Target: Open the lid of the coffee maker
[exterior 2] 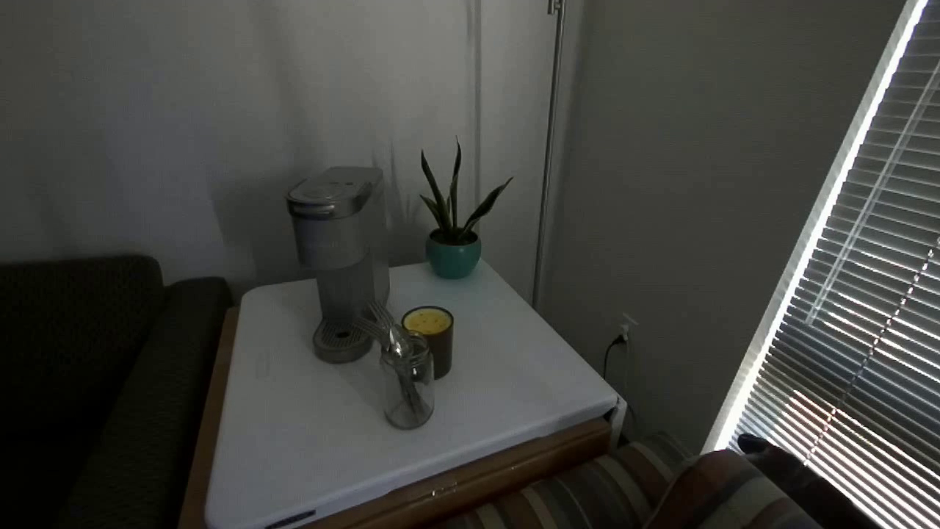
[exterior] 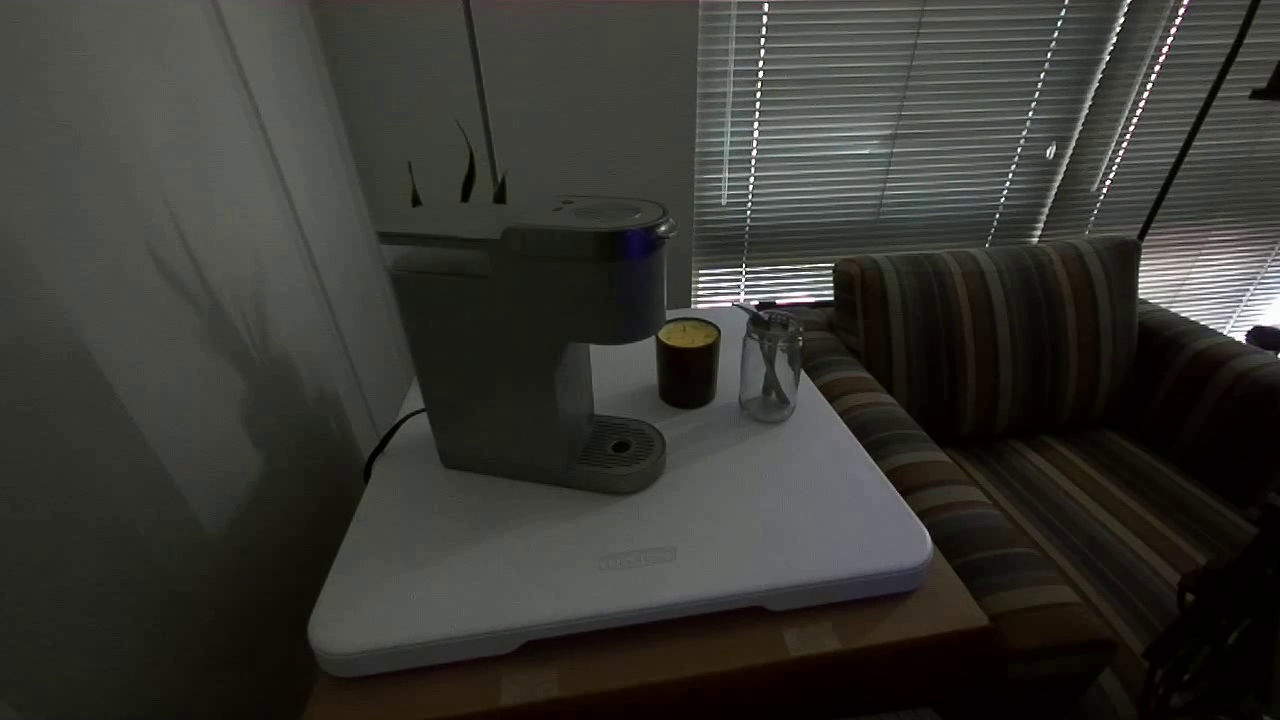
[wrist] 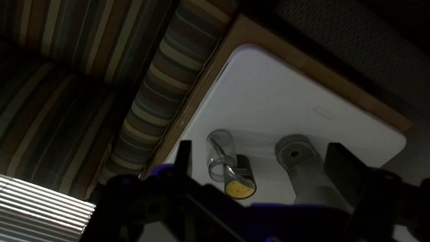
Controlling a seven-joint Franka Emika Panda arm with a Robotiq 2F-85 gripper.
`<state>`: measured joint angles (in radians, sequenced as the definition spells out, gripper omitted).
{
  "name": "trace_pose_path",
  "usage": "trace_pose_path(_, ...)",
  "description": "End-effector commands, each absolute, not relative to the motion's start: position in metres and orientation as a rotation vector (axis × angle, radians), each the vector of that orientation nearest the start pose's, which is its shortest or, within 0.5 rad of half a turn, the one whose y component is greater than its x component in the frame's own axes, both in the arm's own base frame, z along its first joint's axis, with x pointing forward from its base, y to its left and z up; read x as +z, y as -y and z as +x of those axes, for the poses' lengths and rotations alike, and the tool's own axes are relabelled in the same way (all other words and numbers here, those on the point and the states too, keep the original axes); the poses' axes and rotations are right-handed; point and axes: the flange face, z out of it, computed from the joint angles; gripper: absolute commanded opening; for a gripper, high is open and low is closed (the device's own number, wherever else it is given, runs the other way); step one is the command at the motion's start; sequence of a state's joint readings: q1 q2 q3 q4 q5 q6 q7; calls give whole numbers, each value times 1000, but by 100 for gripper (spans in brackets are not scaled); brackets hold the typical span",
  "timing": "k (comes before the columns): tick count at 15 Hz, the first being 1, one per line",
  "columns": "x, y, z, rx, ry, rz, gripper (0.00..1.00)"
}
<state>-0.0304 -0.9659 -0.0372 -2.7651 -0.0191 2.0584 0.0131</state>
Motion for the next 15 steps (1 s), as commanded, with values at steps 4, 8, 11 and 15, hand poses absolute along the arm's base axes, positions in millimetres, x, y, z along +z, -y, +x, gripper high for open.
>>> trace_pose_path(4,486,-7,318,-508,-64,-3118,100)
trace_pose_path(8,473,-22,333,-528,-98,-3118,100)
trace_pose_path(11,457,-57,348,-633,-189,-3110,100)
trace_pose_path(15,437,-94,368,-669,-359,-2868,100)
